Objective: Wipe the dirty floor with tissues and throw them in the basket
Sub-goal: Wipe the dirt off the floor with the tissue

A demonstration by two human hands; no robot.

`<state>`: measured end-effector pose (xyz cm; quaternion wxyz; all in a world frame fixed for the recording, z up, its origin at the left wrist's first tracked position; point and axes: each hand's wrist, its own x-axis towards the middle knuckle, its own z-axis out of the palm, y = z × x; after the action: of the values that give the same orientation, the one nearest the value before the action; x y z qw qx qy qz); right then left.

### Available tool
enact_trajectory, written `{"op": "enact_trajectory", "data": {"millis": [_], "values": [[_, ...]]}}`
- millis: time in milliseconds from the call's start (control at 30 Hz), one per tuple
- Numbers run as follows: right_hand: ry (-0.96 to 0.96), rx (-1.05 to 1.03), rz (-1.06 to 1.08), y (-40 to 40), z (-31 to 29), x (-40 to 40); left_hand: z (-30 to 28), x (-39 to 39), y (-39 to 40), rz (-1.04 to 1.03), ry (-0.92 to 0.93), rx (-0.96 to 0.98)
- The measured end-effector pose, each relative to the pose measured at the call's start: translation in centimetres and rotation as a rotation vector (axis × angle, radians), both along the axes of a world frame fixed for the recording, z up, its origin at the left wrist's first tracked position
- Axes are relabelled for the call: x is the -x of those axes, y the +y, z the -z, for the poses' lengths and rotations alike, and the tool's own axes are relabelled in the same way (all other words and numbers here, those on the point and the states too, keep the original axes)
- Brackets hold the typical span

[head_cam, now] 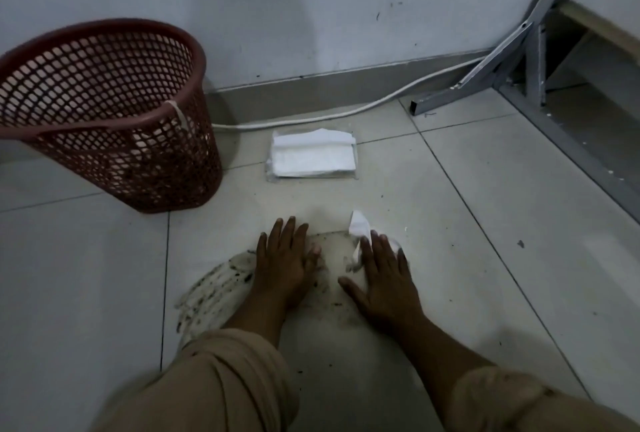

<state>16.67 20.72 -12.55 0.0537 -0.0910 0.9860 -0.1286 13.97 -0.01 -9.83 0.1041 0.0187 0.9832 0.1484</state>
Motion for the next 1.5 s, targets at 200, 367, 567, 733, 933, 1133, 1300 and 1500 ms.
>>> {"op": "enact_trajectory", "data": {"millis": [200,367,567,733,933,1133,1300,1500], "values": [[-0.049,0.181,-0.11,-3.4,-0.3,1.5,-0.5,-0.5,0.5,-0.089,-0.006,-0.034],[0.321,0.21,-0.022,-1.2,-1.7,0.7,-0.7,0.1,-0.1,-0.15,0.008,-0.026],[0.225,0.198,0.625,-1.3,-2.0,0.6,-0.9,0.4,0.8,-0.166,0.022,-0.045],[0.092,0.116,0.443,-2.9,-0.3,-2.2,-1.0,-0.6,0.0,-0.193,0.023,-0.023],[-0.04,-0.06,-0.079,-6.5,-0.3,-0.3,-1.5,-0.9,-0.1,-0.175,0.017,-0.056],[0.053,-0.059,-0.281,-2.2,0.5,-3.6,-1.1,-3.3,-2.1,-0.098,-0.042,0.043],[-0.023,-0.13,-0.083,-3.9,-0.3,0.2,-1.1,-3.5,-1.6,-0.049,0.002,0.037],[0.017,-0.06,-0.434,-5.9,-0.5,-0.7,-0.3,-5.0,-2.1,-0.088,-0.071,0.023]]}}
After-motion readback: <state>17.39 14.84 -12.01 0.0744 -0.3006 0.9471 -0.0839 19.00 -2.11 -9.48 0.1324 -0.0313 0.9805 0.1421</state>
